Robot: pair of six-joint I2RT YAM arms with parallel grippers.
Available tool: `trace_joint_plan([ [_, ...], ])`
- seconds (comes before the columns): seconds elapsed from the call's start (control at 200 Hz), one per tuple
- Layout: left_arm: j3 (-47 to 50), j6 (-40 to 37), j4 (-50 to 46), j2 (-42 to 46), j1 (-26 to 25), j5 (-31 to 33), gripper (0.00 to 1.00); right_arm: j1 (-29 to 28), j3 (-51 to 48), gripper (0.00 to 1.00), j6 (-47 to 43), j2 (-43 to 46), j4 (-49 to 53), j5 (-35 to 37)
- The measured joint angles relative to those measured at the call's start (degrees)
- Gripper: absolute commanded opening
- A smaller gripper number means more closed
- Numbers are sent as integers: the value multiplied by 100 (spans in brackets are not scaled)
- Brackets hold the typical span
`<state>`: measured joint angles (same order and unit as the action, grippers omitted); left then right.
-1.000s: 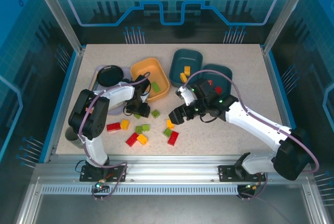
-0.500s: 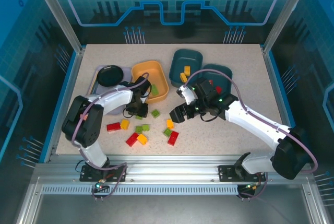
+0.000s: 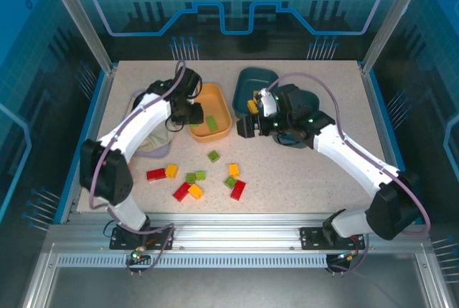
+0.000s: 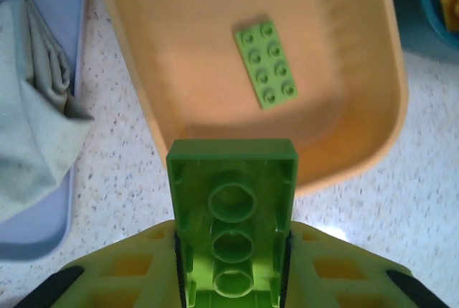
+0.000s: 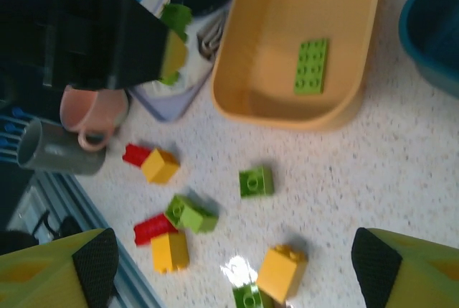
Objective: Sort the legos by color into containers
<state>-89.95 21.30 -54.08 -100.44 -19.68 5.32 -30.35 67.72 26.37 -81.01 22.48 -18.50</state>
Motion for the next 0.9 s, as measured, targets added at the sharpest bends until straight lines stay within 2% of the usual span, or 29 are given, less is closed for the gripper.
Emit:
trace_joint_plan([
  [0.165,-1510,282,-332,-1652,116,15,23,85,549,88,153,-557,-96,4],
  [0.315,-2138,601,-767,-2564,122,98,23,133,702,87,199,-754,-33,31],
  [0.43,-2133,866,-1025,-2750,127,133,26,155,702,87,223,-763,33,48],
  [0.5,-2133,990,-1080,-2769,131,129,32,155,686,87,243,-763,33,46],
  [0.58,-2133,1045,-1082,-2782,138,85,49,155,619,87,267,-763,22,46],
  [0.655,-2146,1165,-1086,-2822,138,15,57,155,557,87,282,-763,61,46],
  [0.9,-2365,1298,-1158,-2787,122,-68,65,153,540,85,192,-763,107,48],
])
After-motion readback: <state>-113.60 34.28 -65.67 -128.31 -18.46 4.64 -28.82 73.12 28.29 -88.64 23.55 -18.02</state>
